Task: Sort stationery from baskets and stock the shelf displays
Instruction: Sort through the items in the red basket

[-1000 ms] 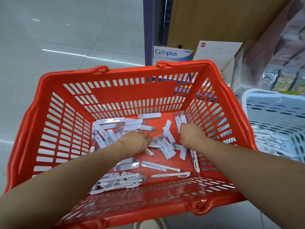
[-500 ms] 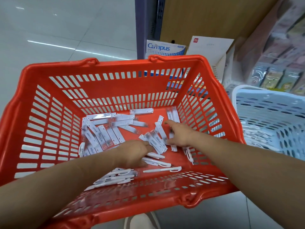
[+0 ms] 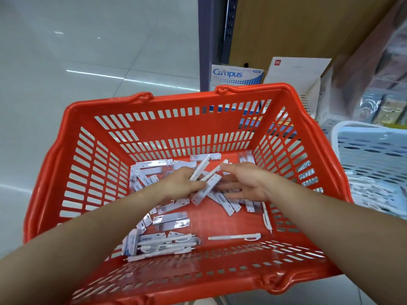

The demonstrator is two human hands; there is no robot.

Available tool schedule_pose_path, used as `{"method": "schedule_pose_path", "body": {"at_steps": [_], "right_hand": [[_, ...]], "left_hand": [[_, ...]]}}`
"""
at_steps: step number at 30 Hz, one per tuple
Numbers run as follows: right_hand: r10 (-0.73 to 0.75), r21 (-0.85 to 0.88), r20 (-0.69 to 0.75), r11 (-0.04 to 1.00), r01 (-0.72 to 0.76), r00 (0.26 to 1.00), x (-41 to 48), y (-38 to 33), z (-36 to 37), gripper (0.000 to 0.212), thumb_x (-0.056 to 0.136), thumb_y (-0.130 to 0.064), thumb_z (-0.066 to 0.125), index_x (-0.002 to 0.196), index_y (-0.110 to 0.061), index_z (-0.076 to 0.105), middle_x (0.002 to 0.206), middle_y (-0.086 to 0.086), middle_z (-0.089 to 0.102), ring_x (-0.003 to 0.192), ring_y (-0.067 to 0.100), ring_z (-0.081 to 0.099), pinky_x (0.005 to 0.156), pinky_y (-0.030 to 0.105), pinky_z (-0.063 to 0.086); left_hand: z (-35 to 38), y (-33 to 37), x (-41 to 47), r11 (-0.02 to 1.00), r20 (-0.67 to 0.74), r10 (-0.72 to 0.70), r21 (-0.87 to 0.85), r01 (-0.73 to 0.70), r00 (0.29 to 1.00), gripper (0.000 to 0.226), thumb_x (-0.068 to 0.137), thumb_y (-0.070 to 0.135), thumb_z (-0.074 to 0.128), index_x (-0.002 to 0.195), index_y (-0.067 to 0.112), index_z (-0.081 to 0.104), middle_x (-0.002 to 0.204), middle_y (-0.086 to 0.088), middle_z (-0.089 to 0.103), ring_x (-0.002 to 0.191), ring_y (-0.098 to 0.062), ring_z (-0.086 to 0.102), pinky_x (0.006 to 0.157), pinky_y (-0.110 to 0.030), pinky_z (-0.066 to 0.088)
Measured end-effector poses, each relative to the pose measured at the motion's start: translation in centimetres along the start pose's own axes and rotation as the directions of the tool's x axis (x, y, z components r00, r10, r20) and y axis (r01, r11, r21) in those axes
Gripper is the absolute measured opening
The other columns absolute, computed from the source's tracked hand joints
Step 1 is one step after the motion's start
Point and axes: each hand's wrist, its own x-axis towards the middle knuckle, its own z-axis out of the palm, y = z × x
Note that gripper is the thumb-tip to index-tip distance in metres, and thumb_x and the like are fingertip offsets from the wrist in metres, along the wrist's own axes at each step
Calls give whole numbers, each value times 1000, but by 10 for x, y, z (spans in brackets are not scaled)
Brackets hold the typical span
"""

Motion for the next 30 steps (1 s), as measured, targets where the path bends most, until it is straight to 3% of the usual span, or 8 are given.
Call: {"method": "schedule_pose_path", "body": {"at_steps": [5,10,13,15,18,22,27,30], "right_hand": [[-78,120,-62,989,85,995,2,-4,8,9,96,-21,61,87,-19,64,80,1,72,81,17,67,72,32,50],[-161,115,-219,975,189,962,0,-9,7,21,101,-30,51,108,-16,64,104,-1,73,115,19,61,84,39,40],[-195,247,-135,943,224,971,-16,-23,8,25,101,-34,49,101,-12,61,93,4,74,98,21,67,94,47,48],[-243,311,-36,919,242,969,-37,-37,10,29,97,-39,55,97,-11,62,79,7,69,80,25,66,83,49,54],[-321,285,54,913,293,946,-71,-61,9,27,98,-32,55,107,-8,64,88,16,68,79,28,67,72,44,58],[-384,261,59,897,357,921,-118,-94,-18,28,101,-26,48,111,-4,61,94,22,69,85,34,68,74,48,58],[-428,217,-30,879,424,903,-172,-110,-82,29,101,-27,46,104,-3,62,97,20,67,87,32,64,81,52,53],[-460,200,-111,858,473,881,-195,-108,-132,24,100,-27,48,95,-9,63,94,16,67,83,26,66,75,45,58]], "left_hand": [[7,17,-4,994,24,44,-105,-42,999,20,97,21,57,80,12,65,54,7,61,43,-5,50,46,-18,38],[7,32,-4,969,-52,1,-247,-14,999,24,102,22,49,88,9,64,61,3,64,50,-9,51,45,-19,40],[4,58,-14,874,24,14,-487,-1,1000,30,103,27,45,97,6,67,66,-8,65,54,-16,58,53,-26,47],[2,78,-20,830,50,71,-556,-31,996,38,103,30,43,104,2,68,78,-17,70,68,-26,67,71,-38,56],[-1,106,-27,924,-23,196,-331,-192,980,49,102,39,40,94,2,71,85,-14,74,79,-28,70,81,-43,54],[-5,161,-36,928,-51,340,-143,-344,939,56,102,42,37,67,8,65,53,3,60,45,-6,51,48,-18,38],[11,242,-33,904,104,428,-47,-425,898,32,92,35,63,79,7,73,70,-6,70,59,-9,60,57,-21,48],[36,281,-25,895,119,445,-55,-442,888,13,82,26,76,80,13,73,65,6,67,56,1,59,56,-14,46]]}}
